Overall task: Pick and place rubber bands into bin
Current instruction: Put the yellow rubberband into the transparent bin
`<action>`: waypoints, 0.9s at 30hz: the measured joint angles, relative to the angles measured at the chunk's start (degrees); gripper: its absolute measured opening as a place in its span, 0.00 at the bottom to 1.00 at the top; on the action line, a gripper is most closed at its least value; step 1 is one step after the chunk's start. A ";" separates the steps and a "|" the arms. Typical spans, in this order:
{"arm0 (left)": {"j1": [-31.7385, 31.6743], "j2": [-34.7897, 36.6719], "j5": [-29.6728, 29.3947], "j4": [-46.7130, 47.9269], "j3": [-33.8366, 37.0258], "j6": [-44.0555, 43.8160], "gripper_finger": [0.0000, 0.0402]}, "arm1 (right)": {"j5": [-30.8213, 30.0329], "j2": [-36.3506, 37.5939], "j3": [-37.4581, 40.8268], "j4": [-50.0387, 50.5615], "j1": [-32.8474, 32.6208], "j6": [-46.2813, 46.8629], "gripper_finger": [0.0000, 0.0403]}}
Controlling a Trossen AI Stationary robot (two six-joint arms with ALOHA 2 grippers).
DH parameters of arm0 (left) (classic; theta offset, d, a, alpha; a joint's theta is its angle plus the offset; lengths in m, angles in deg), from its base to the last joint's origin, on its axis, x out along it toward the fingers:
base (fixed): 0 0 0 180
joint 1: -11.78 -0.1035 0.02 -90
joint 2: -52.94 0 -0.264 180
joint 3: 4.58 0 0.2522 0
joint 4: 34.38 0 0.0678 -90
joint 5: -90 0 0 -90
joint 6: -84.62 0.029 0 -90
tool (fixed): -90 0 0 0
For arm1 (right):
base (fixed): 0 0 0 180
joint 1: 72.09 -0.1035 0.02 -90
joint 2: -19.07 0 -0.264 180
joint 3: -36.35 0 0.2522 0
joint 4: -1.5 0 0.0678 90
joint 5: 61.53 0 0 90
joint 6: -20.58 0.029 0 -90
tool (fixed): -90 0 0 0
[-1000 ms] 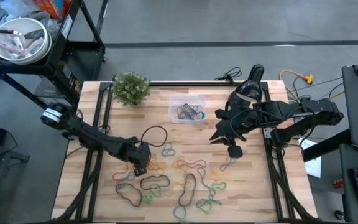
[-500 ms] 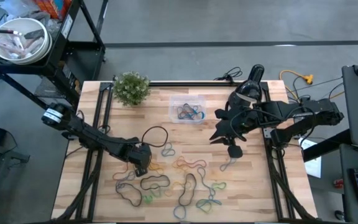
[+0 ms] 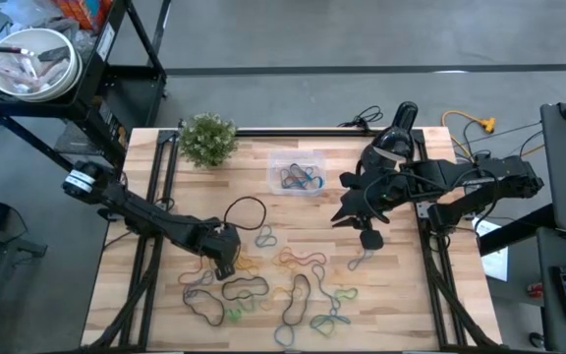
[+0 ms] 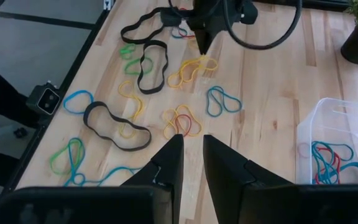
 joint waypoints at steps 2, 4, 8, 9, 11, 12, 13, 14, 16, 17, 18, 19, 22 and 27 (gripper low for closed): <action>0.00 1.11 0.09 0.17 -0.84 0.21 0.00 | 0.00 0.00 0.00 0.00 0.00 0.20 0.14; 0.00 2.68 0.09 -0.02 -1.94 0.77 0.00 | 0.00 0.00 0.00 0.02 0.00 0.26 0.14; 0.00 5.55 0.19 0.26 -4.01 3.39 0.00 | 0.00 0.00 0.02 0.04 0.00 0.31 0.14; 0.00 6.44 0.50 0.30 -4.50 4.33 0.00 | -0.02 0.00 0.00 0.04 0.00 0.34 0.14; 0.00 8.01 1.93 0.28 -5.70 7.06 0.00 | -0.02 0.00 0.01 0.06 0.00 0.42 0.14; 0.09 8.57 3.10 0.47 -6.47 9.65 0.00 | -0.02 0.00 0.00 0.04 0.00 0.43 0.14; 0.34 8.81 3.43 2.31 -7.58 11.82 0.00 | -0.02 0.00 0.02 0.04 0.00 0.43 0.14; 0.50 8.90 2.72 5.70 -8.70 12.33 0.00 | -0.02 0.00 0.01 0.05 0.00 0.42 0.14; 0.56 8.57 0.35 14.59 -10.33 11.24 0.00 | -0.08 0.00 0.02 0.05 0.02 0.40 0.14; 0.47 8.36 -0.45 16.52 -10.66 11.20 0.00 | -0.11 0.00 0.01 0.04 0.02 0.35 0.14; 0.40 8.34 -1.25 16.53 -11.01 11.66 0.00 | -0.11 0.00 0.00 0.04 0.02 0.34 0.14; 0.42 8.76 -1.96 15.68 -11.38 12.13 0.00 | -0.11 0.00 0.01 0.04 0.02 0.42 0.14; 0.48 10.29 -2.68 12.84 -12.26 13.53 0.00 | -0.11 0.00 0.00 0.01 0.02 0.42 0.14; 0.35 11.36 -5.39 8.72 -14.12 16.41 0.00 | -0.17 0.00 0.02 -0.14 0.02 0.42 0.14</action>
